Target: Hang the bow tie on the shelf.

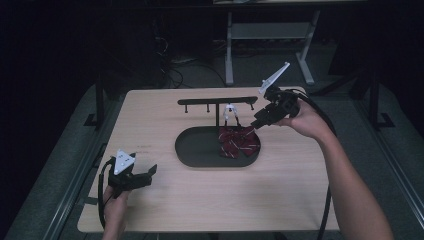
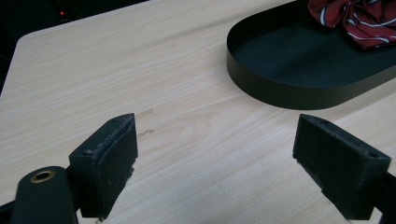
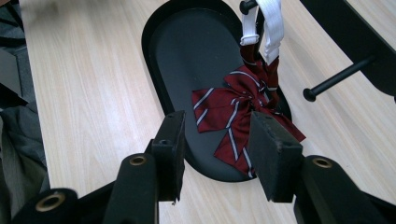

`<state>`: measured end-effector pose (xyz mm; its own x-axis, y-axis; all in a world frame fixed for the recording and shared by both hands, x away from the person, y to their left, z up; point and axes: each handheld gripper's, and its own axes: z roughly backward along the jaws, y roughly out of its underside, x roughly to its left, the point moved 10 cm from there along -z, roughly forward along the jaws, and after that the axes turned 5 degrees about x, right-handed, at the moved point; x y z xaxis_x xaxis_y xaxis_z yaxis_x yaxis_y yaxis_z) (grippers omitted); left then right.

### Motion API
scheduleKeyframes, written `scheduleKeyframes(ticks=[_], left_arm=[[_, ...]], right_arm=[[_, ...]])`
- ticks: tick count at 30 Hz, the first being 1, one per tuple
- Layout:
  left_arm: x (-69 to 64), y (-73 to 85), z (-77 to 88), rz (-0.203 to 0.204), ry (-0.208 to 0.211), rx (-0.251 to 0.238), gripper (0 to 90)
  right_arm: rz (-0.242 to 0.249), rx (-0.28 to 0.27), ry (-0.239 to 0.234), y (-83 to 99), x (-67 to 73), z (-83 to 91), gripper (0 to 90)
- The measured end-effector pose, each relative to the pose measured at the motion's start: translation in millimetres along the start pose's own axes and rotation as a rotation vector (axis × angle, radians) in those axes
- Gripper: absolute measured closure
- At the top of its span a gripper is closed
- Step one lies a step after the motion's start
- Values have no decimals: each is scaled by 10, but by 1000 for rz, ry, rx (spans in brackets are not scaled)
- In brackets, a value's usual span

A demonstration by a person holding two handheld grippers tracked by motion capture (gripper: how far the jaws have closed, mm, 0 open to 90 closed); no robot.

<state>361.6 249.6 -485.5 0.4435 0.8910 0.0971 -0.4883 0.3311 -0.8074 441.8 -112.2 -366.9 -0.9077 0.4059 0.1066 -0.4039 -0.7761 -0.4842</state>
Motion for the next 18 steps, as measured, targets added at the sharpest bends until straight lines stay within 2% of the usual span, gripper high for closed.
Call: scheduleKeyframes(ticks=[18], left_arm=[[-3, 3, -4, 3, 2, 5, 135]], right_arm=[[-10, -7, -5, 136, 26, 3, 545]])
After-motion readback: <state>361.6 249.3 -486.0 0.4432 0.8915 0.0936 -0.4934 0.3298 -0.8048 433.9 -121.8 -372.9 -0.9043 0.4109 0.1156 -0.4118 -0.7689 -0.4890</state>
